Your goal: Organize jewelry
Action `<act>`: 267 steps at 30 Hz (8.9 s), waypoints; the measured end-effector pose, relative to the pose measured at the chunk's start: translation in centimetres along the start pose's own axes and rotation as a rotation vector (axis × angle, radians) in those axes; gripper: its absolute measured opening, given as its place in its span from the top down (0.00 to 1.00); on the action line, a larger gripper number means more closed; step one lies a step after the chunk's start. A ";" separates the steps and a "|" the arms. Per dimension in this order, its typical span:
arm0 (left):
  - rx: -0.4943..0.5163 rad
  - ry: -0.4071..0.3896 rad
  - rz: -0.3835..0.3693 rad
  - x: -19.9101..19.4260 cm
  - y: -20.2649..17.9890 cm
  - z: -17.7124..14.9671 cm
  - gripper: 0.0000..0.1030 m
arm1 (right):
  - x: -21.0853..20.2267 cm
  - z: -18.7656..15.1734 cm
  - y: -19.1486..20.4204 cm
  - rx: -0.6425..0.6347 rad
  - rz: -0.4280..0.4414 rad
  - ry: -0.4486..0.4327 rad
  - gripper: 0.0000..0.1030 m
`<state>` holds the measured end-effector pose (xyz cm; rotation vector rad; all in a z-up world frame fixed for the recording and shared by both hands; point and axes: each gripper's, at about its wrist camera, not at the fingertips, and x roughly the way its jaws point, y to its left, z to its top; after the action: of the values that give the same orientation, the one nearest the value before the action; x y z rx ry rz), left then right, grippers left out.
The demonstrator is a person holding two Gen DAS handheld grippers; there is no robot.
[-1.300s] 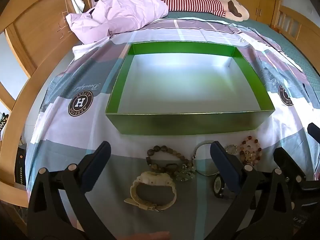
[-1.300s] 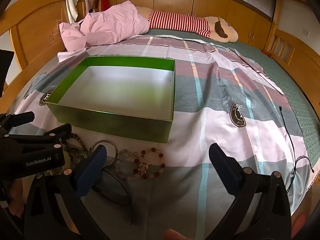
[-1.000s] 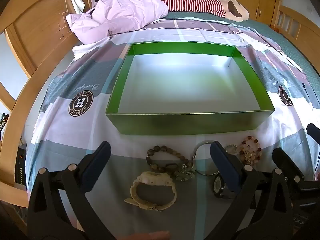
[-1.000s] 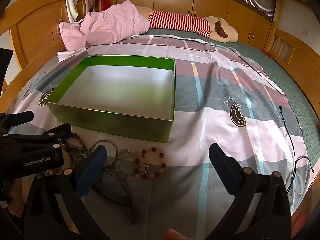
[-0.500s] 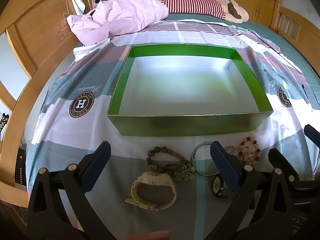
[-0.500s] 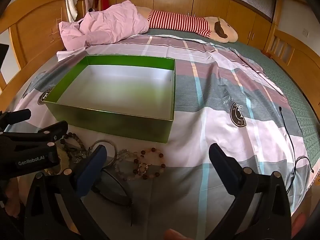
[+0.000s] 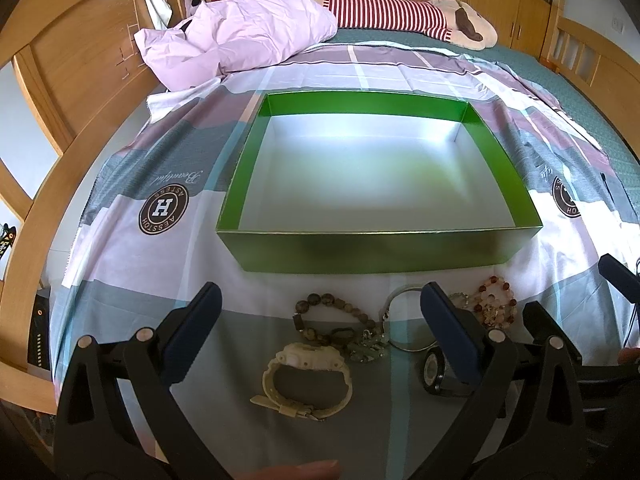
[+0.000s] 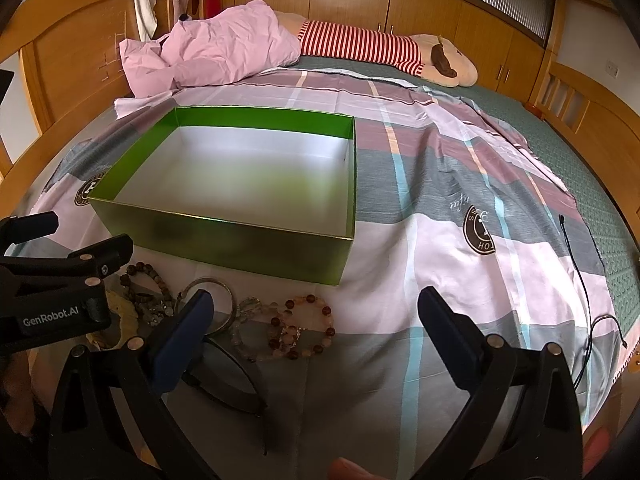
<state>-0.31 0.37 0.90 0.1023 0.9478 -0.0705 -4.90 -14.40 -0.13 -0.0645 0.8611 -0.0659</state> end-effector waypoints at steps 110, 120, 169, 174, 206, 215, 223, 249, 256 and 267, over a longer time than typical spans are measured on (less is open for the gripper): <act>-0.093 0.349 -0.114 5.6 5.8 -1.2 0.69 | 4.9 -4.4 3.9 -0.162 0.159 0.282 0.88; -0.113 0.364 -0.120 6.2 6.9 -1.2 0.45 | 5.2 -4.3 2.8 -0.111 0.152 0.292 0.88; -0.026 0.350 -0.191 3.6 6.7 -4.4 0.32 | 4.8 0.9 2.7 -0.226 0.273 0.171 0.88; 0.041 0.406 -0.118 6.1 4.9 -5.1 0.56 | 6.2 -0.4 1.8 -0.212 0.281 0.234 0.88; 0.002 0.263 -0.173 2.0 5.3 -1.2 0.90 | 1.9 2.1 -0.5 -0.115 0.373 0.137 0.97; -0.097 0.181 -0.169 4.5 5.3 7.7 0.90 | 6.4 9.6 -2.3 0.049 0.346 0.150 0.97; -0.152 0.240 -0.148 10.1 6.3 8.7 0.85 | 11.0 9.6 -1.2 0.059 0.284 0.209 0.87; -0.078 0.241 -0.067 9.3 5.4 5.1 0.77 | 8.4 5.1 -6.2 0.097 0.149 0.186 0.91; -0.133 0.192 -0.107 6.6 6.8 4.3 0.58 | 5.7 4.1 -8.6 0.168 0.161 0.161 0.68; 0.043 0.210 -0.116 5.2 1.7 -0.6 0.54 | 5.4 -1.6 -2.3 -0.039 0.245 0.231 0.66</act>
<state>2.41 2.03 -3.57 0.0959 1.1619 -0.1901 -2.71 -17.18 -5.05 0.0129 1.0955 0.1768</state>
